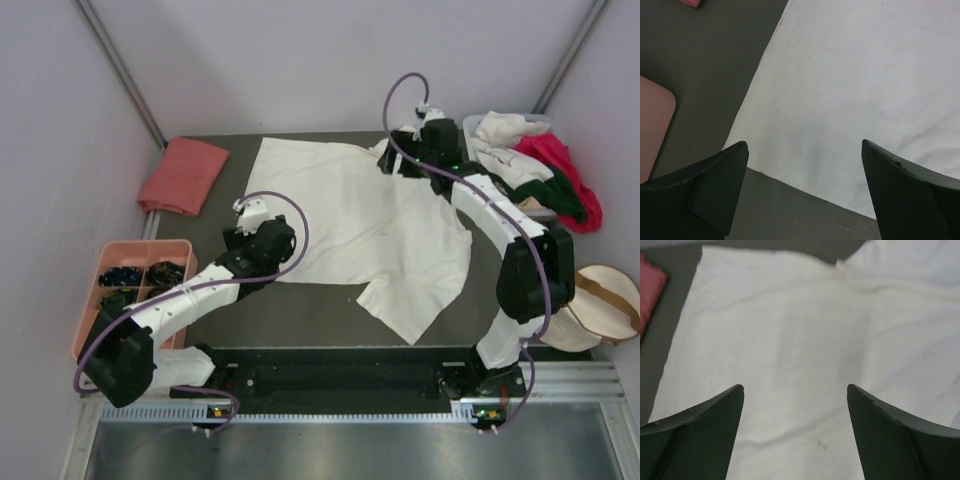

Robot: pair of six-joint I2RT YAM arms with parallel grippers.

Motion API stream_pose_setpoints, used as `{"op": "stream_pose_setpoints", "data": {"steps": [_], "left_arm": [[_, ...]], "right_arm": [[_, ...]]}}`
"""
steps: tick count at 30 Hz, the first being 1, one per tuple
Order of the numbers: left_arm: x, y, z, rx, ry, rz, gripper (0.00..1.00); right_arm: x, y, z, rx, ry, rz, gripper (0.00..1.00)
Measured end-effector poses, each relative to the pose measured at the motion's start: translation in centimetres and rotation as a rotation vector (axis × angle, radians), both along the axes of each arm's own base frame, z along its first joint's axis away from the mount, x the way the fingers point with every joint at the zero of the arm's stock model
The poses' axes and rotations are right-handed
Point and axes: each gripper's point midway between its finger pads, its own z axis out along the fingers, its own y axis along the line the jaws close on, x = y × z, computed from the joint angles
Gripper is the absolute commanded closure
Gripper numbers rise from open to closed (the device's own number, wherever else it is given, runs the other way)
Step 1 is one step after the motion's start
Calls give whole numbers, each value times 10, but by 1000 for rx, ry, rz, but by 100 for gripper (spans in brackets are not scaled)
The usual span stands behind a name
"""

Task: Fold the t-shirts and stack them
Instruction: Grap the side of the flattened tshirt closest away from the robot with both arms

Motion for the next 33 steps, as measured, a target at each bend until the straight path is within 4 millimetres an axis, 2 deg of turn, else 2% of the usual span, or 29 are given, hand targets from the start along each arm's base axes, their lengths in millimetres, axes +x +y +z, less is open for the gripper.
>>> {"op": "stream_pose_setpoints", "data": {"steps": [3,5,9,13,17,23,25,29,33], "left_arm": [[0,0,1,-5,-2,-2,1],[0,-1,1,-12,-5,-5,1],[-4,0,0,-27,-9,-11,1],[-5,0,-2,-30,-6,-14,1],[-4,-2,-1,-39,-10,-19,1],[-3,-5,-5,-41,3,-29,1],[-3,-6,-8,-38,10,-31,1],[-3,-7,-12,-35,23,-37,1],[-2,-9,-14,-37,27,-46,1]], "right_arm": [[-70,27,-35,-2,115,27,16],[-110,31,-54,-9,167,15,16],[-194,7,-82,-23,243,-78,16],[-251,-12,-91,3,243,-167,19],[-288,-23,-109,41,272,-245,20],[-341,-28,-165,-41,417,-309,21],[-356,-27,-177,-77,450,-327,20],[-373,-27,-190,-117,474,-363,21],[-382,-29,-198,-140,484,-405,27]]}}
